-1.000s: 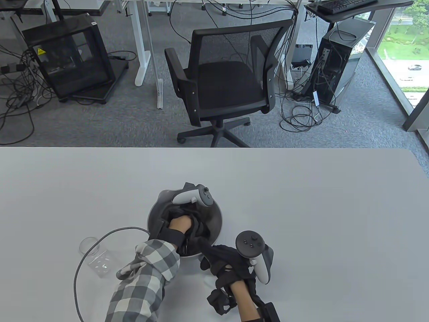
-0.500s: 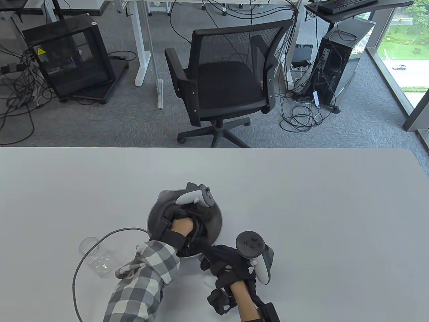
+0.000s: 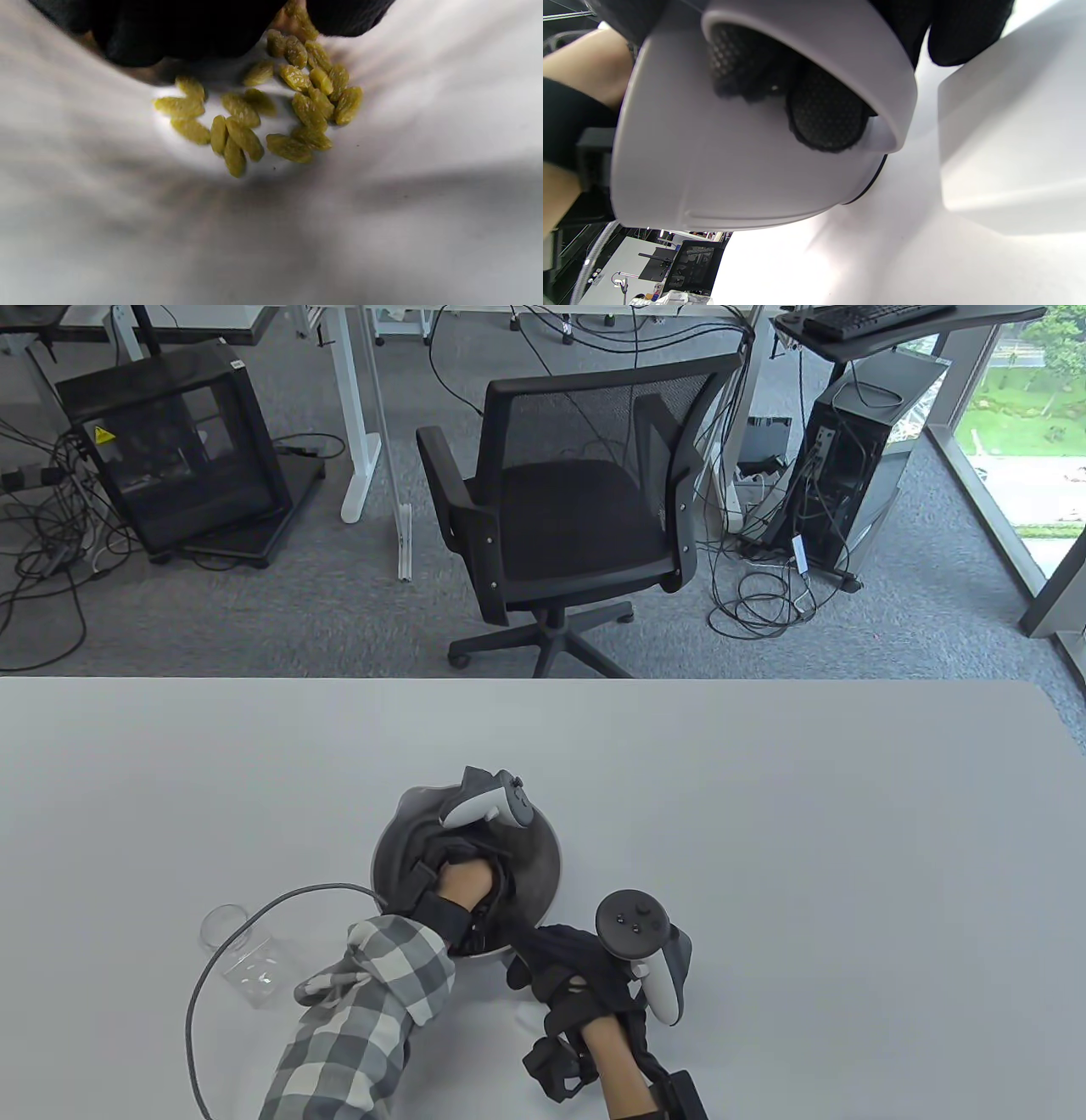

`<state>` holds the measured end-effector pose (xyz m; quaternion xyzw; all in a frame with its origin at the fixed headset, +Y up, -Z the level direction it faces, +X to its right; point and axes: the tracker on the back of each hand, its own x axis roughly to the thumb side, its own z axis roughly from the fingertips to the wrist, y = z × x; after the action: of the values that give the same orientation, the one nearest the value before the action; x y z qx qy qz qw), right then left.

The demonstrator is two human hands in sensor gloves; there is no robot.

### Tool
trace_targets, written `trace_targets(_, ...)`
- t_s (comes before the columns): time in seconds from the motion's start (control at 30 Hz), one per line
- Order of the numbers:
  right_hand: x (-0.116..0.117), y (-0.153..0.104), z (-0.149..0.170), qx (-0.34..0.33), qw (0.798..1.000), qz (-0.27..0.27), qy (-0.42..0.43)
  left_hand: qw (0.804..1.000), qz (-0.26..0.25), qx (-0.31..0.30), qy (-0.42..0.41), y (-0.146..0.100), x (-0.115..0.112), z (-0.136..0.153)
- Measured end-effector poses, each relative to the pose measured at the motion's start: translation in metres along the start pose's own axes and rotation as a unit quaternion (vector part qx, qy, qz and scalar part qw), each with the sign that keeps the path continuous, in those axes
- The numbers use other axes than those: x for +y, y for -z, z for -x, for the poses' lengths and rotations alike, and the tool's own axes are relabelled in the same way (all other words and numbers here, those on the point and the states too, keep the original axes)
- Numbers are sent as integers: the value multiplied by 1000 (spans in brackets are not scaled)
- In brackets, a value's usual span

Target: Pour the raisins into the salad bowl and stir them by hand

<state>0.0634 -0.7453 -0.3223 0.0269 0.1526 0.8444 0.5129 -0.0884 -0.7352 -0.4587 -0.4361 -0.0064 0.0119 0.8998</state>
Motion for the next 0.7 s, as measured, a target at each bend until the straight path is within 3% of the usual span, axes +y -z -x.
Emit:
trace_targets(0.2,1,0,0,0,1000,6,3,994,37,-105,-6,3,-3,-6)
trace_targets(0.27,0,0,0,0,1000,4,4,987,65,-146,5,3,-5,-10)
trace_targets(0.33,0,-1,1,1,1000,3,5,969,126,-210,-33,5,-10,-11)
trace_targets(0.47,1,-2,0,-1,1000,13,-4,984,108,-141,-31,2,-9,-5)
trace_targets(0.57,1,-2,0,-1,1000,11,-1,998,9,-34,47,-4,0,-4)
trace_targets(0.63,1,-2,0,-1,1000,10,-1,998,-17,-38,39,-2,-1,-6)
trace_targets(0.7,1,-2,0,-1,1000,10,-1,995,13,-96,17,1,-4,-8)
